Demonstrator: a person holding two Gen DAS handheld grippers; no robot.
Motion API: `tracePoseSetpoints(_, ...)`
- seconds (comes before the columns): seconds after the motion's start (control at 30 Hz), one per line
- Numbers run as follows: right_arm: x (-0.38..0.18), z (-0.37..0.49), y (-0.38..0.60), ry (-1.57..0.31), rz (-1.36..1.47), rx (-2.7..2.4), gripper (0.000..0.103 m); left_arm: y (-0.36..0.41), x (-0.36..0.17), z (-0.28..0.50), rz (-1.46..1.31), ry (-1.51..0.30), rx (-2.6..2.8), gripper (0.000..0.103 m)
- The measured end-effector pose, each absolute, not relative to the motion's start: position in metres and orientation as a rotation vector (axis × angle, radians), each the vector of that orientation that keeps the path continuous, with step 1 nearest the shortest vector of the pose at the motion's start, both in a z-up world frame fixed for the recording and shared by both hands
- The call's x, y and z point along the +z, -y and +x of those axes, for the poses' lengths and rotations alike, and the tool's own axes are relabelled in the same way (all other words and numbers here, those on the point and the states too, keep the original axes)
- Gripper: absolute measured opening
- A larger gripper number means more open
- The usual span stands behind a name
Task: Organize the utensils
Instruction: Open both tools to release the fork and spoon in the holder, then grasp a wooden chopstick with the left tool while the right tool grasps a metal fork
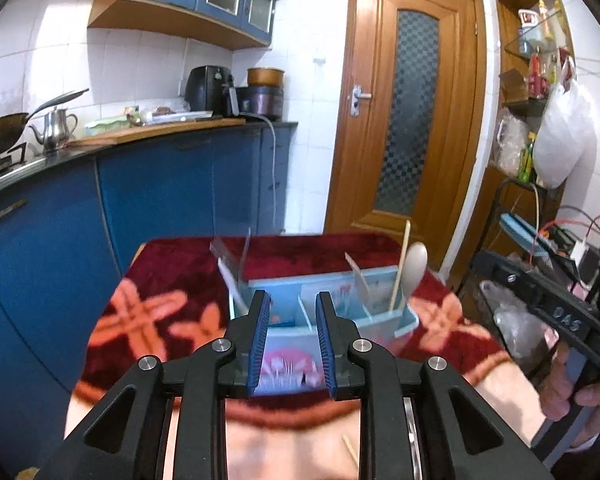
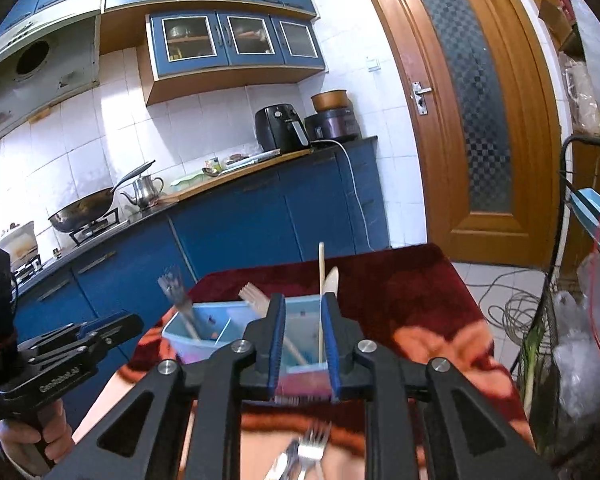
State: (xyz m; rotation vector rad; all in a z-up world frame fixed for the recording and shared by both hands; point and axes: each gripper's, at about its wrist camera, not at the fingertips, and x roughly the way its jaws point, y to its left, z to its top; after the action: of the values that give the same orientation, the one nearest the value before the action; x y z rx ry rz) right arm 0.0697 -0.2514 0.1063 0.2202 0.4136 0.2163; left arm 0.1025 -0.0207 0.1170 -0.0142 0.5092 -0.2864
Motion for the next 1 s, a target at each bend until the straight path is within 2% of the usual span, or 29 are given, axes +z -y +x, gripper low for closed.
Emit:
tracePoseSetpoints(0.27, 0.099, 0.025, 0.248, -0.47, 0.199, 0.196, 0.023, 0.019, 0.102, 0.068, -0.023, -0.586, -0.277, 0.024)
tracePoseSetpoints(0.57, 0.066, -0.006, 0.259, -0.545, 0.225, 0.17, 0.029, 0.03, 0.077, 0.043, -0.021, -0.682, -0.29, 0.024)
tracePoseSetpoints(1.0, 0.009, -0.014, 0.28, -0.611, 0.206, 0.091, 0.032, 0.061, 0.026, 0.056, 0.029, -0.842, -0.292, 0.024)
